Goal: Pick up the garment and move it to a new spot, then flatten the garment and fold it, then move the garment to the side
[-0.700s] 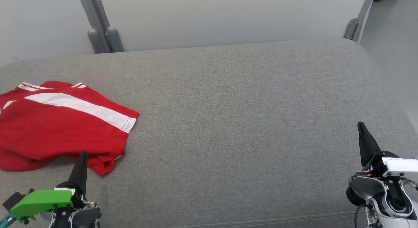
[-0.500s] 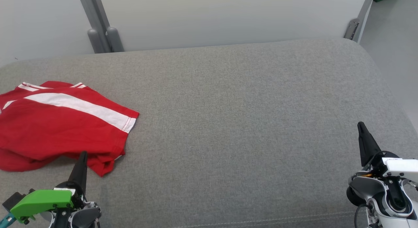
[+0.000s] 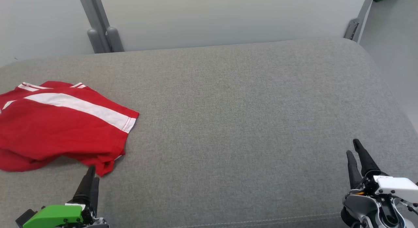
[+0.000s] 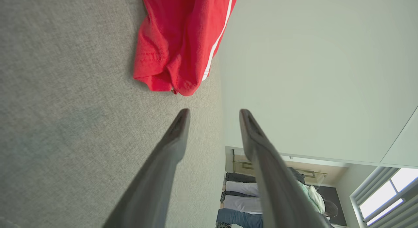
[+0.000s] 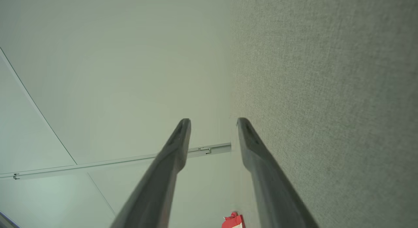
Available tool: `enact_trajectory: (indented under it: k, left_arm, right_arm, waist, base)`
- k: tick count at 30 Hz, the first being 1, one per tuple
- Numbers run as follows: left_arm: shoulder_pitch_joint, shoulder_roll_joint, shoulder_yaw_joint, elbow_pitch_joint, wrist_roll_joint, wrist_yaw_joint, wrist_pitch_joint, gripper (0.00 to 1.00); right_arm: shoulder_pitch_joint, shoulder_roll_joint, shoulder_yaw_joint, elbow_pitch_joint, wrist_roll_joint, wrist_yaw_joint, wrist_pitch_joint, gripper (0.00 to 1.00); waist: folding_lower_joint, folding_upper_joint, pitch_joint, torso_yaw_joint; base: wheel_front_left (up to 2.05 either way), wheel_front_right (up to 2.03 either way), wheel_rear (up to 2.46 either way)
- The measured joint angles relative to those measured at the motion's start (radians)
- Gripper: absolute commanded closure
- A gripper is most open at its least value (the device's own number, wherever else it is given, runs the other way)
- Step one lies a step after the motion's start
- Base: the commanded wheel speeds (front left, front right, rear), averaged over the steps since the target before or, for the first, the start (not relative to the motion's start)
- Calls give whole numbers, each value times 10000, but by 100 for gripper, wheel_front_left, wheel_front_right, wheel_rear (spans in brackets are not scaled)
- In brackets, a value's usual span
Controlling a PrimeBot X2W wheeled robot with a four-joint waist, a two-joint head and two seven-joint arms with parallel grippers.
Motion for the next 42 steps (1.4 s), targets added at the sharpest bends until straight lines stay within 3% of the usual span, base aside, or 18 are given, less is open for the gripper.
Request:
enact_trajectory:
  k: [20, 30, 42]
  left_arm:
    - [39, 12, -729, -380, 297, 0, -625, 0]
    - [39, 251, -1260, -466, 1227, 0, -1049, 0]
    - [38, 644, -1866, -424, 2849, -2, -1471, 0]
  right_arm:
    - [84, -249, 533, -685, -930, 2, -715, 0]
    - [137, -621, 846, -821, -2416, 2, -1080, 0]
    - [136, -867, 794, -1325, -4993, -98, -1511, 0]
  waist:
    - [0, 0, 27, 111]
    - [0, 0, 43, 161]
    - [0, 0, 74, 206]
  base:
    - [0, 0, 0]
    - [0, 0, 0]
    - [0, 0, 0]
